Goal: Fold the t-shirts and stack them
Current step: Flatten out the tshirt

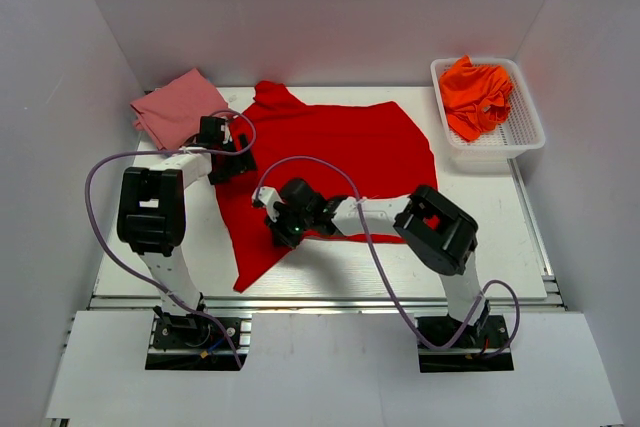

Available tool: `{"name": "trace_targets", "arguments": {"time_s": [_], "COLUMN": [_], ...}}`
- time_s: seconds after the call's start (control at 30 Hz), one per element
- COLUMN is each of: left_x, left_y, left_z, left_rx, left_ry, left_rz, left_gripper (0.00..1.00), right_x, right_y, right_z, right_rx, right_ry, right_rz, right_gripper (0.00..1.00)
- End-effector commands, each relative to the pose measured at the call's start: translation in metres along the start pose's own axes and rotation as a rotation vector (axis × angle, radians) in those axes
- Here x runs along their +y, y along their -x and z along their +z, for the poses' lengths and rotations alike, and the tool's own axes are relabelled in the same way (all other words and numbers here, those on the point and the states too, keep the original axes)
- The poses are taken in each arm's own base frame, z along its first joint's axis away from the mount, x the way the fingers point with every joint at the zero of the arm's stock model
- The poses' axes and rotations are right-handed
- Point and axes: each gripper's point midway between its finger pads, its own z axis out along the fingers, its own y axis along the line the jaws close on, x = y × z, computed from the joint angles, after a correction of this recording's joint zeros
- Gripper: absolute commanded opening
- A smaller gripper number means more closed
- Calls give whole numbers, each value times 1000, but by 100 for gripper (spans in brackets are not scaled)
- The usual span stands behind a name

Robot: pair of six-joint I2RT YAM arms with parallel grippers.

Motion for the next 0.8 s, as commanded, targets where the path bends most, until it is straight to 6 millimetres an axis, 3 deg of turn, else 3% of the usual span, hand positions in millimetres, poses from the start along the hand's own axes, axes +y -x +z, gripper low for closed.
{"name": "trace_targets", "arguments": {"time_s": [0.0,0.03,0.07,0.23,0.3,0.33,0.37,0.4,0.43,0.5,0.53,0.63,0.77], "left_x": [16,15,16,13,13,13,13,11,13,12,12,12,12], "left_y": [-46,-47,-49,-53,-52,-52,-52,-49,-53,-51,-51,-55,-55], "left_z": [21,20,23,23,22,22,22,19,19,17,17,17,17], "left_rx": [154,158,166,176,166,166,166,156,165,156,156,168,168], "left_ry": [26,16,20,-1,-5,-5,-5,-9,-6,-9,-9,-14,-14], "left_rz": [-12,-12,-13,-15,-14,-14,-14,-13,-14,-13,-13,-15,-15], "left_gripper": [100,100,100,100,100,100,100,100,100,100,100,100,100], "right_x": [22,27,33,26,14,10,4,0,-3,-18,-27,-38,-42], "right_y": [24,22,7,9,28,24,26,45,37,48,41,51,43], "right_z": [-30,-34,-39,-43,-41,-33,-32,-32,-22,-18,-12,0,15], "right_rx": [-68,-67,-47,-68,-109,-96,-98,-129,-102,-120,-95,-91,-49], "right_ry": [33,44,50,-17,-64,-73,-113,-129,-133,-183,-226,-250,-237], "right_rz": [-56,-58,-52,-28,-29,-25,-35,-51,-54,-46,-47,-70,-76], "right_gripper": [0,0,0,0,20,29,32,38,43,45,45,47,48]}}
